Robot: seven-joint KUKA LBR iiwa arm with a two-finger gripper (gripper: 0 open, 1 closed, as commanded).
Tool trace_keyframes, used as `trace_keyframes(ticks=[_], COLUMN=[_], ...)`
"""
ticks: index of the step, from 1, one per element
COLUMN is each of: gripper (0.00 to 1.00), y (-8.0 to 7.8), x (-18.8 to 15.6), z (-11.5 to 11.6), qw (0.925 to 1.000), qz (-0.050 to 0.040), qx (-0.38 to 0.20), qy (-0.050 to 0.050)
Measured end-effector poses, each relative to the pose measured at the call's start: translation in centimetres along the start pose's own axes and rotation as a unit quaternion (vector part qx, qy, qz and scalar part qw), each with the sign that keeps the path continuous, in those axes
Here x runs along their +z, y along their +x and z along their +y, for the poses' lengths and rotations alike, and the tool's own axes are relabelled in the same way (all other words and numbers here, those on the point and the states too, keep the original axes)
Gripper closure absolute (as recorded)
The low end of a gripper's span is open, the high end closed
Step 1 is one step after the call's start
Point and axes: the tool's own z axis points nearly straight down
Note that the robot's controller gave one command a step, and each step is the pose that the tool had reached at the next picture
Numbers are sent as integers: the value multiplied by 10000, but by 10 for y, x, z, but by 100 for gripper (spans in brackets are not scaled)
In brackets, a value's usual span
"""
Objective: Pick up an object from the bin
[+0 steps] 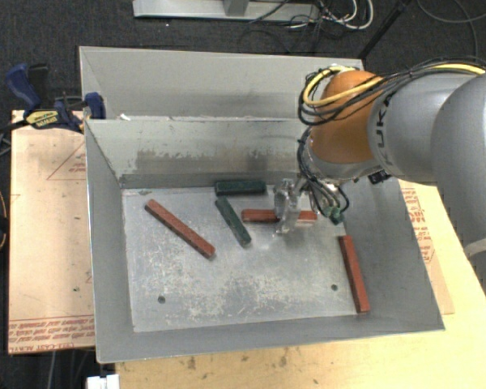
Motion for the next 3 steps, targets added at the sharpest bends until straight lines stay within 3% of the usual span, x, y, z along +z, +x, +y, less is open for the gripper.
trace_keyframes(ticks=[1, 2, 3], gripper=[100, 100, 0], y=[0, -6, -6], x=[0, -116, -116], z=[0, -22, -22], qw=[10000, 10000, 10000], qz=[0, 13, 14], qx=[-1, 91, 85], qy=[1, 12, 12])
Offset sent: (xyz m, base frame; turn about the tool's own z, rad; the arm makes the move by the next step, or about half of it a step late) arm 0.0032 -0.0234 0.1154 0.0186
